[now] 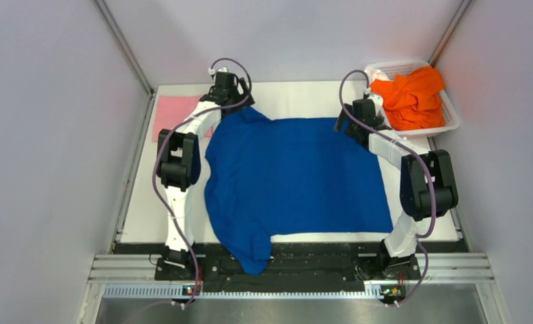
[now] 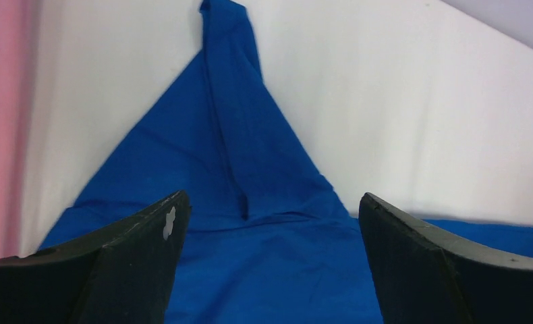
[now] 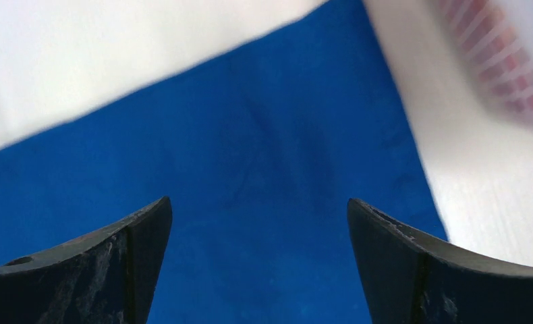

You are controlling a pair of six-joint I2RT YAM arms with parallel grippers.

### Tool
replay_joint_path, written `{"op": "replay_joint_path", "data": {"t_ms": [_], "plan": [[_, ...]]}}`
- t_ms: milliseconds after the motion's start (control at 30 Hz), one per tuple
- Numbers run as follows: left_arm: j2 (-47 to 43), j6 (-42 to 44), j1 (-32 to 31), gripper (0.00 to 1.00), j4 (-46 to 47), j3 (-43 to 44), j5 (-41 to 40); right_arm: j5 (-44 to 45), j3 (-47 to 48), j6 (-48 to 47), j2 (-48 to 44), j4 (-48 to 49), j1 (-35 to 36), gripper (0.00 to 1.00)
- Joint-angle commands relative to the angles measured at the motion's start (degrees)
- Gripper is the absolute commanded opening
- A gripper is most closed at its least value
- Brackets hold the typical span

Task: Fold and stack the t-shirts
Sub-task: Flatten out the tshirt

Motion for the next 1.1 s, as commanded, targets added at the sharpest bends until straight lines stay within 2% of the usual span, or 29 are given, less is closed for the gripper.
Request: {"op": "replay_joint_path", "data": {"t_ms": [0, 367, 667, 800, 933, 1067], "plan": [[1.62, -6.28, 0.33, 0.99, 4.36, 1.93, 7.88, -4.46, -2.58, 2.01, -2.25, 1.51, 0.97, 0.99], [6.08, -9.67, 0.36, 0.99, 5.66, 3.07, 9.68, -3.13, -4.35, 1.91, -4.0, 1.92, 0.9, 0.99], [10.55, -14.24, 0.44, 0.99, 9.88, 7.55, 15.52, -1.29, -4.24, 1.4, -3.8, 1.43, 0.96, 0.99], [12.64, -20.44, 0.43, 0.99, 17.91, 9.36, 18.87, -0.46, -3.91, 1.33, -3.7, 1.26, 0.92, 0.99], [18.45, -28.65, 0.37, 0.99, 22.86, 18.04, 16.3, -0.43, -3.34, 1.12, -3.34, 0.62, 0.81, 0.99], [27.18, -31.65, 0.15, 0.99, 19.81, 32.68, 12.01, -0.27, -2.67, 1.25, -2.68, -0.94, 0.87, 0.99]]}}
